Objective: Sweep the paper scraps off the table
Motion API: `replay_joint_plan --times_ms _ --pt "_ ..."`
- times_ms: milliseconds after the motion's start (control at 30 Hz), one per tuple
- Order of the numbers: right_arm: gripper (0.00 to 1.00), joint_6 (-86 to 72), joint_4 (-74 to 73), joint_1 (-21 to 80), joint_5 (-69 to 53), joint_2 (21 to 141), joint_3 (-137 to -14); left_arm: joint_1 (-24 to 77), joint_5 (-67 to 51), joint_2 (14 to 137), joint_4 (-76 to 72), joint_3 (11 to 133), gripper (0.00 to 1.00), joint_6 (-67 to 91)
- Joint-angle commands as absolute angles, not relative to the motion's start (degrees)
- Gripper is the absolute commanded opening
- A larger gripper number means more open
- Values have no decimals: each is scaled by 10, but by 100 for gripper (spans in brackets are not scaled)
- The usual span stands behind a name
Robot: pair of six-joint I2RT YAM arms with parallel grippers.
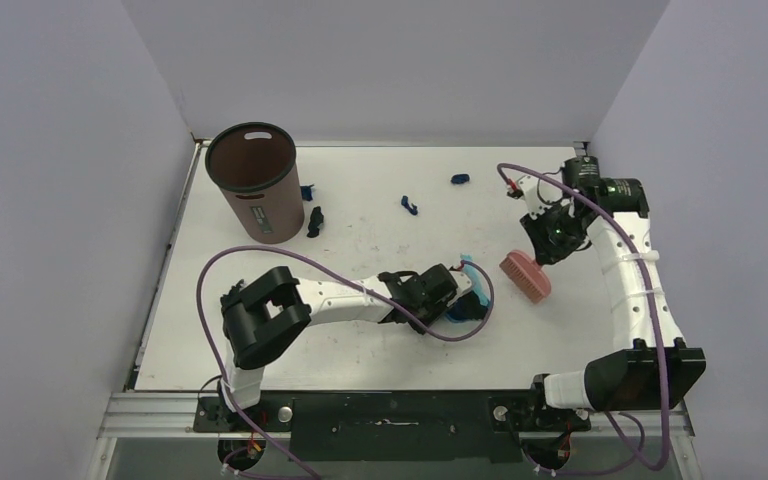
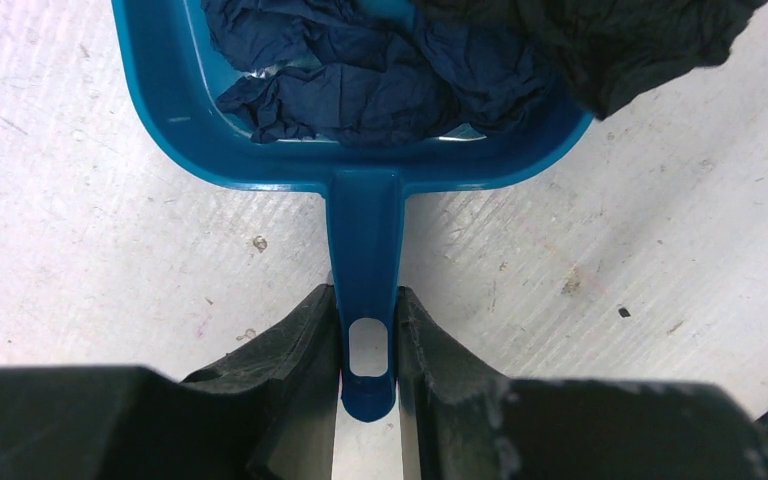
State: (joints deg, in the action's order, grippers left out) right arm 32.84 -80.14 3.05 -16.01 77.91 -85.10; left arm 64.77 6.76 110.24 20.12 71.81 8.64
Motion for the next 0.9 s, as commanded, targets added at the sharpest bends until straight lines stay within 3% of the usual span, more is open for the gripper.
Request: replay_joint_plan --times_ms 0,467,867 --pt "5 335 -770 -45 -148 759 -874 647 88 1055 169 724 0 86" --pt "5 278 -679 -80 -206 762 -796 636 141 970 222 721 0 91" --pt "5 273 -653 -80 -276 746 -746 577 173 877 410 784 0 112"
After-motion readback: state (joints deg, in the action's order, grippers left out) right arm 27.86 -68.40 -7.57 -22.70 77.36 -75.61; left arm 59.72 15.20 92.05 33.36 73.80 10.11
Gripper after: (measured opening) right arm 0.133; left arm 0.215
